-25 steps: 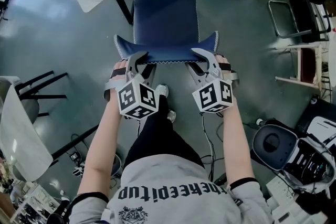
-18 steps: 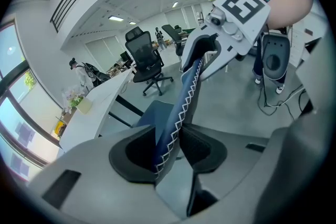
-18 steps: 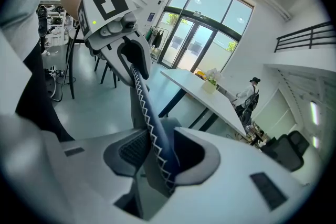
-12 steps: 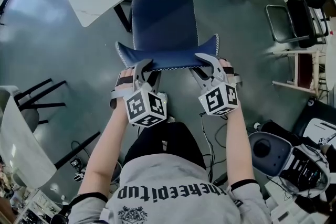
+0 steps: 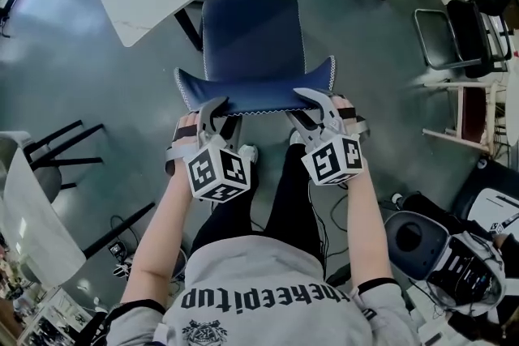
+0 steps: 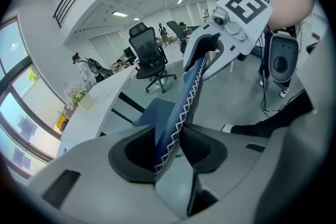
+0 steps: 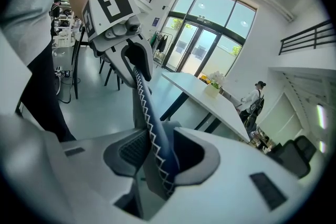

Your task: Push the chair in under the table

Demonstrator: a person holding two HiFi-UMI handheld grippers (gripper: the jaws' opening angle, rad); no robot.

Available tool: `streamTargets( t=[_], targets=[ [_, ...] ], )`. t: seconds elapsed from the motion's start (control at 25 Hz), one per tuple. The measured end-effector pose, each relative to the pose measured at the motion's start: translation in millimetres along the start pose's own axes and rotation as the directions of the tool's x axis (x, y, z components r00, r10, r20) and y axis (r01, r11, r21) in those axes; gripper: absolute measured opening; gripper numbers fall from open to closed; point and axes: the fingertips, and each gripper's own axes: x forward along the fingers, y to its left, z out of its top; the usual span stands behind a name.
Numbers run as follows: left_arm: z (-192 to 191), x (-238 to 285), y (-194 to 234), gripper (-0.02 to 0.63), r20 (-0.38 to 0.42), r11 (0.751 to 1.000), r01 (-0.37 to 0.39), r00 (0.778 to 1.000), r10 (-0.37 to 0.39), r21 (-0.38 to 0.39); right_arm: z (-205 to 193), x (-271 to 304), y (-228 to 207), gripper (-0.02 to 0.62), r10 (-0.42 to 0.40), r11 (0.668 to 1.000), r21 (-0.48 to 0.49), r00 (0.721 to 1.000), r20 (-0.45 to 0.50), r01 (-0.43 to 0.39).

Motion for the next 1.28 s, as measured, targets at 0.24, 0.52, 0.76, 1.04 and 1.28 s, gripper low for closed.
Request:
streamTargets(
  t=[0.24, 0.52, 0.76, 1.04, 1.28],
  targets=[
    [2, 5, 0, 0.160, -0.038, 0.999, -0.037, 0.999, 0.036, -0.032, -4, -1, 1, 0.124, 0.035, 0.999, -0.039, 0.999, 0.015, -0.034],
    [8, 12, 3, 0.161, -0.065, 0.997, -0.055, 0.997, 0.053, -0.044, -9, 2, -4, 0.103, 0.066, 0.994, -0.089, 0.997, 0.030, -0.064],
    [4, 9, 2, 0.166, -0.087, 0.995, -0.069, 0.994, 0.063, -0.066, -6, 0, 2, 0.087, 0.097, 0.989, -0.115, 0.994, 0.042, -0.092],
    [14, 11, -1, 0.161, -0.076, 0.993, -0.089, 0.994, 0.084, -0.074, -12, 0, -10, 0.092, 0.112, 0.986, -0.125, 0.993, 0.027, -0.108],
    [34, 26, 4, 0.163, -0.103, 0.988, -0.108, 0.990, 0.097, -0.108, -26, 0, -33, 0.091, 0.152, 0.978, -0.153, 0.987, 0.048, -0.143]
  ],
)
